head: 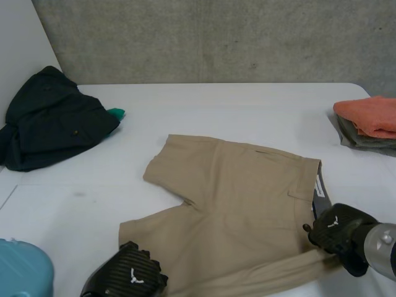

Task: Fold the laundry.

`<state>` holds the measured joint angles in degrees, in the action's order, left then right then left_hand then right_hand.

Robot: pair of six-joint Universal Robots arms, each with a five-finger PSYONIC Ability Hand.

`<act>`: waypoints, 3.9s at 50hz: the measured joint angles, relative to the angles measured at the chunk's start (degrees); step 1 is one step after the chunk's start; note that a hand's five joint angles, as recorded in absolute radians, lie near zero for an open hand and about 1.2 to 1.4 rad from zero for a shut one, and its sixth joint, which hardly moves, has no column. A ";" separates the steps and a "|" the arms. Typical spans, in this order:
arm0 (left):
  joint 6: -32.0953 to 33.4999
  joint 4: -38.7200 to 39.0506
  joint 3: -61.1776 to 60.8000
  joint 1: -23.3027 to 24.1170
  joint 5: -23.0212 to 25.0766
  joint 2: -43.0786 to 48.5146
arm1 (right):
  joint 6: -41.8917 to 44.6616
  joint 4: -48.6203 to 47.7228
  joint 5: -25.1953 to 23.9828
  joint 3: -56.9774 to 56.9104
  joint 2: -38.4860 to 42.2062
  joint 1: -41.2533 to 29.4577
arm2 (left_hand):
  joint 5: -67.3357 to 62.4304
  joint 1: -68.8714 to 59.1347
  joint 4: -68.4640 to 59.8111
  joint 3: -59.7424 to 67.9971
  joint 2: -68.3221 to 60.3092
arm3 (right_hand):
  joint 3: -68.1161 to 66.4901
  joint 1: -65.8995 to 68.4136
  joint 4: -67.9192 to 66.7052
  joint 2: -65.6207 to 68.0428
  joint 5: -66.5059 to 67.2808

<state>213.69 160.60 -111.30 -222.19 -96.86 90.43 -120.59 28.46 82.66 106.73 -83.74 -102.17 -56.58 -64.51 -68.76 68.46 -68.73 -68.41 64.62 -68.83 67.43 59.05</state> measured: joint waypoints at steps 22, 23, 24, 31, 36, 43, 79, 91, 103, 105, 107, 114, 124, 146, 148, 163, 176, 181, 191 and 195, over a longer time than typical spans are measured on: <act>1.37 26.83 27.80 -7.89 -0.23 28.34 | -10.89 -22.84 1.75 -9.50 13.10 -0.17 | -1.07 -0.01 0.00 0.00 0.00 | 0.00 0.00 0.00 0.00 0.01; 1.94 29.83 30.57 -8.20 -0.34 30.62 | -12.03 -25.07 2.32 -11.25 14.73 -0.21 | -1.07 -0.01 0.00 0.00 0.00 | 0.00 0.00 0.00 0.00 0.00; 2.88 33.02 33.63 -8.54 -0.44 33.16 | -12.89 -27.42 3.00 -13.07 16.47 -0.23 | -1.07 -0.01 0.00 0.00 0.00 | 0.00 0.00 0.00 0.00 0.00; 12.26 45.29 47.25 -10.05 -0.69 45.12 | -13.84 -38.33 6.42 -20.93 25.19 -0.28 | -1.07 -0.01 0.00 0.00 0.00 | 0.00 0.00 0.00 0.00 0.01; 19.11 51.03 56.14 -11.49 -0.75 53.87 | -13.47 -45.55 7.54 -26.64 31.91 -0.61 | -1.07 -0.01 -0.01 0.01 0.00 | 5.14 -1.66 4.72 -4.57 -4.74; 20.81 53.19 62.14 -12.30 -0.63 60.85 | -14.14 -54.88 6.70 -30.76 37.81 -1.18 | 48.03 50.65 50.68 -49.59 50.41 | 54.99 -51.04 54.99 -54.32 -55.42; 0.88 46.11 30.42 -9.34 -3.63 37.04 | -31.75 -38.38 -1.27 -11.21 22.42 4.51 | 53.98 53.64 57.27 -56.33 57.02 | 18.14 -14.72 18.90 -16.19 -20.83; 0.62 45.36 26.55 -9.66 -3.57 30.45 | -11.11 -43.59 7.27 -10.58 20.44 8.11 | 53.98 53.64 57.27 -56.33 57.02 | 1.35 -2.94 0.26 -0.83 -3.51; -3.77 45.29 21.42 -9.76 -3.69 23.47 | -0.27 -57.60 -4.09 -10.41 17.61 -8.95 | 53.99 53.64 57.27 -56.33 57.02 | 0.34 -0.45 0.05 -0.54 -1.92; -4.38 45.29 20.83 -9.86 -3.71 22.94 | 0.09 -59.41 -8.05 -10.22 18.25 -12.39 | 53.98 53.64 57.27 -56.33 57.02 | 0.12 -0.45 0.05 -0.54 -1.91; -4.95 45.30 20.20 -10.13 -3.74 22.43 | 0.58 -61.07 -13.55 -9.98 19.75 -16.31 | 53.97 53.64 57.27 -56.33 57.02 | 0.02 -0.45 0.05 -0.54 -1.91; -5.37 45.43 19.88 -11.16 -3.84 22.06 | 0.96 -61.89 -23.33 -9.96 24.13 -21.61 | 53.98 53.64 57.27 -56.33 57.02 | 10.29 -11.20 10.39 -11.89 -11.77; -7.49 45.94 24.11 -11.67 -3.77 22.28 | -18.80 -56.16 -23.48 -9.74 16.84 -17.55 | 53.98 53.64 57.27 -56.33 57.02 | 56.25 -51.47 56.61 -55.15 -56.51; -14.94 30.90 51.12 -4.86 4.97 43.17 | -55.45 -24.69 -17.23 -29.83 22.37 -3.25 | 53.98 53.64 57.27 -56.33 57.02 | 56.25 -51.47 56.61 -55.15 -56.51; -14.88 25.91 54.61 -4.92 5.00 46.92 | -51.06 -20.89 -15.62 -32.90 26.49 -3.44 | 53.99 53.64 57.27 -56.33 57.02 | 56.25 -51.47 56.61 -55.15 -56.51; -14.06 9.87 60.87 -5.17 -3.40 53.47 | -37.83 -19.53 -10.03 -37.03 36.51 -4.04 | 53.97 53.72 57.27 -56.33 57.02 | 56.25 -53.18 56.61 -56.42 -56.50; -14.63 4.52 61.12 -3.52 -3.62 48.32 | -32.34 -22.08 -5.95 -34.72 29.43 -7.25 | 53.97 54.19 57.27 -56.33 57.02 | 56.25 -53.90 56.61 -56.65 -56.59; -16.44 5.49 59.71 -3.17 -2.69 41.76 | -32.53 -28.23 -4.78 -28.54 22.62 -8.00 | 53.99 54.19 57.27 -56.33 57.02 | 56.25 -53.90 56.61 -56.65 -56.59; -23.34 8.43 49.88 -5.49 5.79 28.16 | -32.70 -46.09 -1.84 -4.99 8.85 -14.12 | 54.00 54.19 57.27 -56.33 57.02 | 56.25 -53.90 56.61 -56.65 -56.59; -24.62 9.67 45.42 -6.75 9.43 25.56 | -32.70 -51.05 -1.84 1.62 8.66 -17.20 | 53.99 54.19 57.27 -56.33 57.02 | 56.26 -53.90 56.61 -56.65 -56.59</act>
<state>189.07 170.26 -65.88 -228.94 -87.43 115.99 -153.29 -22.59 80.82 108.35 -75.09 -119.37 -2.59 -10.32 -11.49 12.13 -11.71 -12.15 10.73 -12.21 10.78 2.46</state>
